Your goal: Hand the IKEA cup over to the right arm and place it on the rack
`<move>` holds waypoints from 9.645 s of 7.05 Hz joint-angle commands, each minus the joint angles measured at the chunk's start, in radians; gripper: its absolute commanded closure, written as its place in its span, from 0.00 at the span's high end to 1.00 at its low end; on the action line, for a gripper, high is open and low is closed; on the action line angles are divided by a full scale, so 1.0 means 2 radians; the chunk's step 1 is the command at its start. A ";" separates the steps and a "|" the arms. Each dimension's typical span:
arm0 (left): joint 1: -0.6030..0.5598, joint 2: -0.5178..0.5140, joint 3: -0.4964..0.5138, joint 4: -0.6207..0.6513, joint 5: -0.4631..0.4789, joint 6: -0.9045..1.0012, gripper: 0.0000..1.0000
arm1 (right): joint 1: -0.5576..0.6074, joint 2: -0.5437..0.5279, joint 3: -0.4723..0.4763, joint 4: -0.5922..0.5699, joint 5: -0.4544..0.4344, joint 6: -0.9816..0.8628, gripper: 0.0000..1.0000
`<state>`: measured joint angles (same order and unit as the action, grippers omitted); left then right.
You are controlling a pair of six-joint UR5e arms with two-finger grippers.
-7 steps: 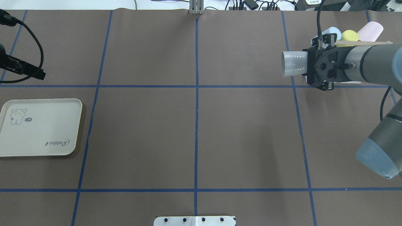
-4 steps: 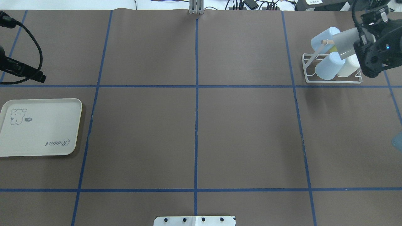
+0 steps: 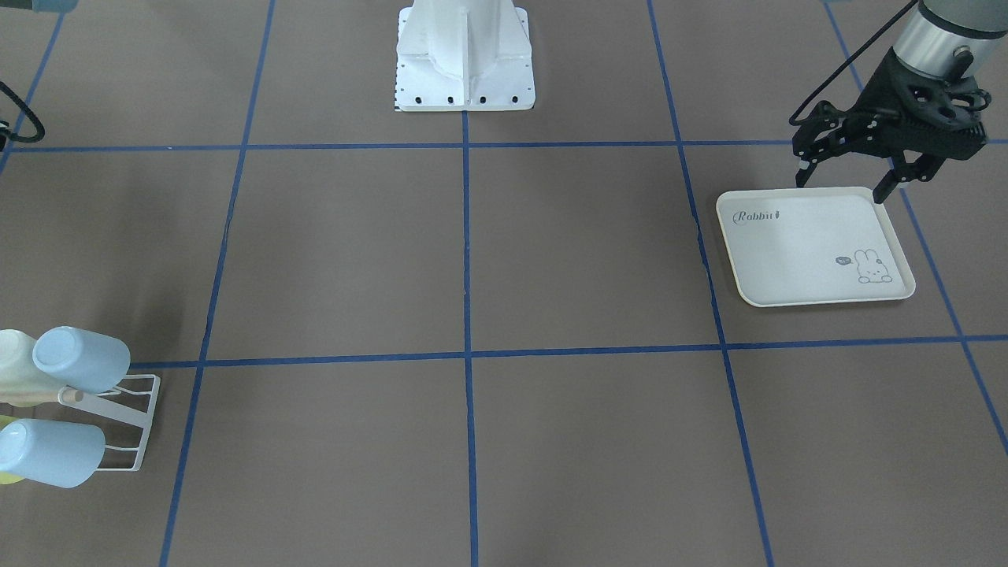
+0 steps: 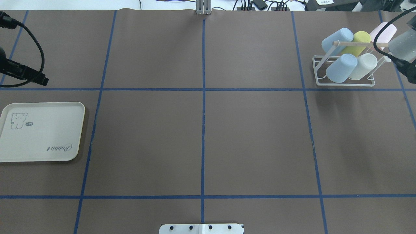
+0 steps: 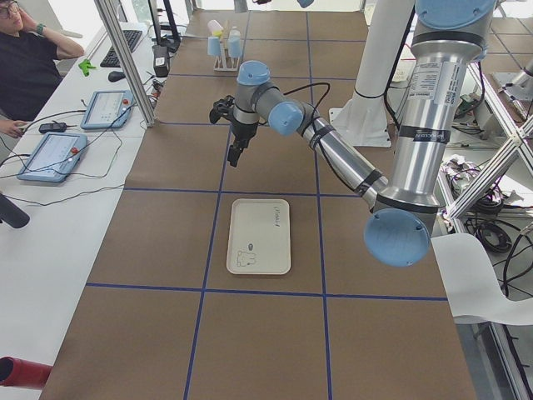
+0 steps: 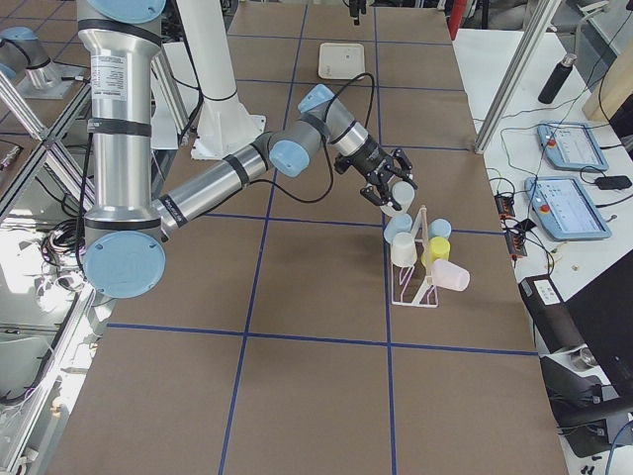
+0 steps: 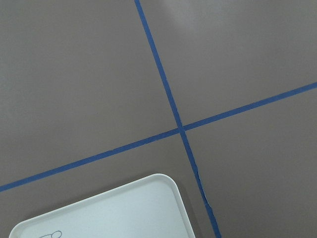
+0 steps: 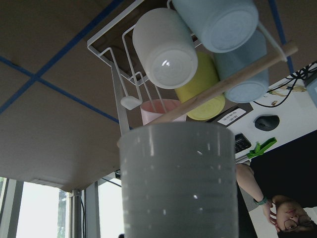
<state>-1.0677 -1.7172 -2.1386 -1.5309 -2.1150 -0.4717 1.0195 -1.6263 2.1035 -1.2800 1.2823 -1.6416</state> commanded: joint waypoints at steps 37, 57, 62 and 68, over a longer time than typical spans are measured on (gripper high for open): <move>0.002 -0.001 0.018 -0.016 -0.004 0.000 1.00 | -0.093 0.012 -0.157 0.171 -0.155 -0.028 0.99; -0.250 0.183 0.176 -0.176 -0.104 0.247 1.00 | 0.293 -0.037 -0.154 -0.240 0.477 0.759 1.00; -0.251 0.176 0.195 -0.185 -0.095 0.249 1.00 | 0.293 -0.037 -0.154 -0.240 0.497 0.759 1.00; -0.257 0.171 0.177 -0.185 -0.092 0.247 1.00 | 0.293 -0.037 -0.154 -0.240 0.503 0.755 1.00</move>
<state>-1.5813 -1.3753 -1.7852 -1.9001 -2.3008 0.0232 1.6051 -1.7011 1.7955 -1.7607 2.2876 -0.1297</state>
